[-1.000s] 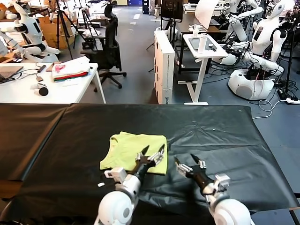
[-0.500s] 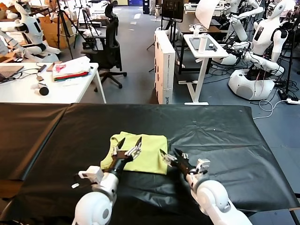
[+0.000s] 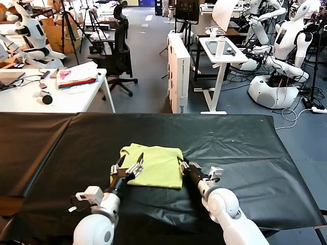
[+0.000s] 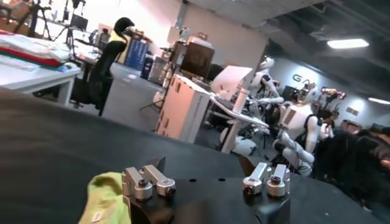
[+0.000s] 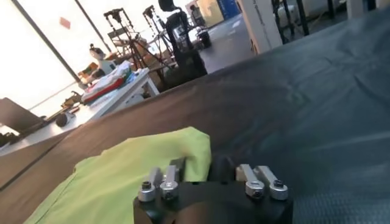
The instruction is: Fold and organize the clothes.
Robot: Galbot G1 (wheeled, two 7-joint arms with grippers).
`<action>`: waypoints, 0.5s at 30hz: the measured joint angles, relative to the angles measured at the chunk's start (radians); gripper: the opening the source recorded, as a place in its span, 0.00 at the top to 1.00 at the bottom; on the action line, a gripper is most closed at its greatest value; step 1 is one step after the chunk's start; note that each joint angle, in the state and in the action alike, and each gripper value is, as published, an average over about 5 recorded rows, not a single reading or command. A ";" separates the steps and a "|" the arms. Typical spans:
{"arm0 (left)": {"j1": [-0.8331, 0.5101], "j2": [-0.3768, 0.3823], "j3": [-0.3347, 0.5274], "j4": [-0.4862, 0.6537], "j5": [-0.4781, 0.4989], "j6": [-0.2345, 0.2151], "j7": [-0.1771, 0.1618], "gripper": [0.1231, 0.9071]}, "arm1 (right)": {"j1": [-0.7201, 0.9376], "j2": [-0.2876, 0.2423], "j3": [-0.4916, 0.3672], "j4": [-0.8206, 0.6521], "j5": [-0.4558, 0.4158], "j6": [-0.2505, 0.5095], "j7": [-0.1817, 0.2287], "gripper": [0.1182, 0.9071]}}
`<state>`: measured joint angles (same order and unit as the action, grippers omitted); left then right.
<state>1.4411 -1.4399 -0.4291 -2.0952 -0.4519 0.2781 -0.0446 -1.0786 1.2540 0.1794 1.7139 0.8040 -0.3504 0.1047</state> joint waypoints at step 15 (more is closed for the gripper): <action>0.016 -0.003 -0.028 0.029 0.004 -0.032 0.000 0.00 | 0.013 -0.005 0.055 -0.030 -0.011 0.041 0.022 0.97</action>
<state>1.4576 -1.4434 -0.4569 -2.0657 -0.4481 0.2463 -0.0449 -1.0658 1.2491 0.2341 1.6838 0.7930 -0.3093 0.1268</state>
